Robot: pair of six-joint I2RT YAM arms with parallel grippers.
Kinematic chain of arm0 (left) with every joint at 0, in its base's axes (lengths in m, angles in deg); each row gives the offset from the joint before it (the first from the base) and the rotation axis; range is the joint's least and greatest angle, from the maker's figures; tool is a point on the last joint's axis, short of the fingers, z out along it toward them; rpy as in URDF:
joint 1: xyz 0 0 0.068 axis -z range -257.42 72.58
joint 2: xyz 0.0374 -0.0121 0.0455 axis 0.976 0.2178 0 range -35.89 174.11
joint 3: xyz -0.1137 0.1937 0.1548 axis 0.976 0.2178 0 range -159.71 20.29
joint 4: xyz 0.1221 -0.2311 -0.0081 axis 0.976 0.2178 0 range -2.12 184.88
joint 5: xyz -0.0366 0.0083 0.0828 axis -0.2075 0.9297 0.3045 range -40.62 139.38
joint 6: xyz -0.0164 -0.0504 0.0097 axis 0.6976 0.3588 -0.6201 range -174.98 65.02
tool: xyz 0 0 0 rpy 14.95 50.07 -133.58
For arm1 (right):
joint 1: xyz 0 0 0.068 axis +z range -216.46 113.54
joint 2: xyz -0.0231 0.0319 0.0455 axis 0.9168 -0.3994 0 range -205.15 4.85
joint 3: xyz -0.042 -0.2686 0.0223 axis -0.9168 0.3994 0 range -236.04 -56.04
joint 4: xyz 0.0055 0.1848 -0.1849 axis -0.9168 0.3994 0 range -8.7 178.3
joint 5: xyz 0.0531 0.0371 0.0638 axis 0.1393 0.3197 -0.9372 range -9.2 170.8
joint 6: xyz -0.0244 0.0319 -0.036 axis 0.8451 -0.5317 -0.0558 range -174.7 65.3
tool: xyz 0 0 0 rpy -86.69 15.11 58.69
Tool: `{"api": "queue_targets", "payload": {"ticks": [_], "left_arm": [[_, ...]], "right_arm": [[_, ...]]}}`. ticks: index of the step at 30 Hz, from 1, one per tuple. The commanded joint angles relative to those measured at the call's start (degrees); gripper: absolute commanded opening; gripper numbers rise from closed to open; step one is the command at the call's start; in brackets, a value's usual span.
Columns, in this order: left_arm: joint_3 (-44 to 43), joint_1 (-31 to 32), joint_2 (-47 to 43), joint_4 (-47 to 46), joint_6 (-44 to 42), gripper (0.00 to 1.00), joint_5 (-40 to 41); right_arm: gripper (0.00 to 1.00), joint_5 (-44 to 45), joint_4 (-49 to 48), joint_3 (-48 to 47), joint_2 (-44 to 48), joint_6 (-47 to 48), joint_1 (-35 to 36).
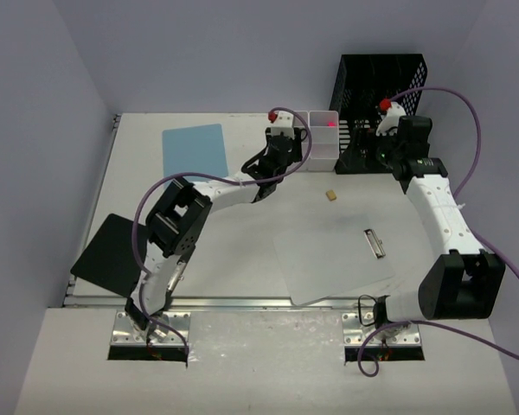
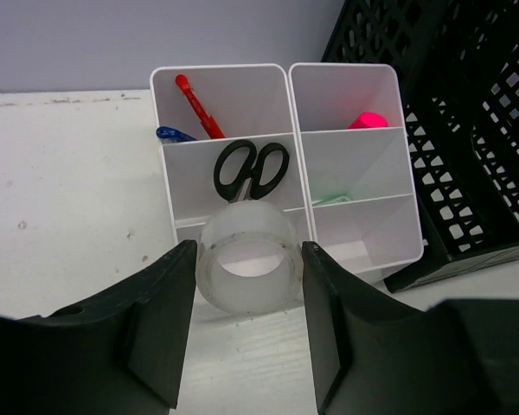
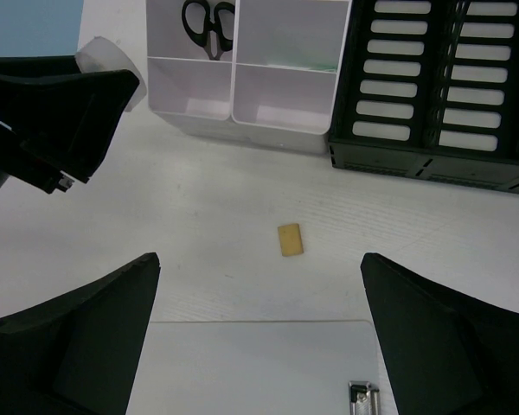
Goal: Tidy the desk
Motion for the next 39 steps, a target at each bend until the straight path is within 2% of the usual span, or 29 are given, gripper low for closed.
{"api": "queue_targets", "payload": {"ticks": [1,11,22,26,30,31,34,35,39], "left_arm": [[-3.32,0.2,1.99,-5.14,2.42,0.0,1.62],[-5.69,0.2,7.09,-9.18,1.81,0.12,1.18],[-8.59,0.2,12.28,-12.26,0.31,0.14,0.57],[-9.99,0.2,14.12,-13.58,-0.21,0.23,1.1],[-11.05,0.11,15.53,-14.11,-1.18,0.24,1.18],[-11.57,0.11,15.88,-14.11,-1.09,0.26,1.19],[-11.93,0.29,16.32,-13.76,-1.09,0.42,0.75],[-11.84,0.03,16.24,-13.32,-1.09,0.51,0.4],[-11.32,0.11,14.75,-12.18,-0.39,0.6,-0.75]], "right_arm": [[0.99,0.72,-1.98,-0.26,0.88,-0.47,-0.41],[0.99,0.01,-1.89,0.71,1.41,-0.03,-0.41],[0.99,-1.04,-2.15,2.11,1.59,-0.03,-0.59],[0.99,-1.83,-2.24,3.0,1.85,-0.2,-0.68],[0.99,-2.27,-2.06,3.0,1.94,-0.2,-0.68],[0.99,-2.45,-1.89,2.91,1.94,0.06,-0.68],[0.99,-3.15,-1.62,2.91,1.94,0.67,-0.77],[0.99,-3.33,-1.45,2.91,2.03,0.94,-0.68],[0.99,-3.24,-1.27,2.65,2.11,2.52,-0.77]]}}
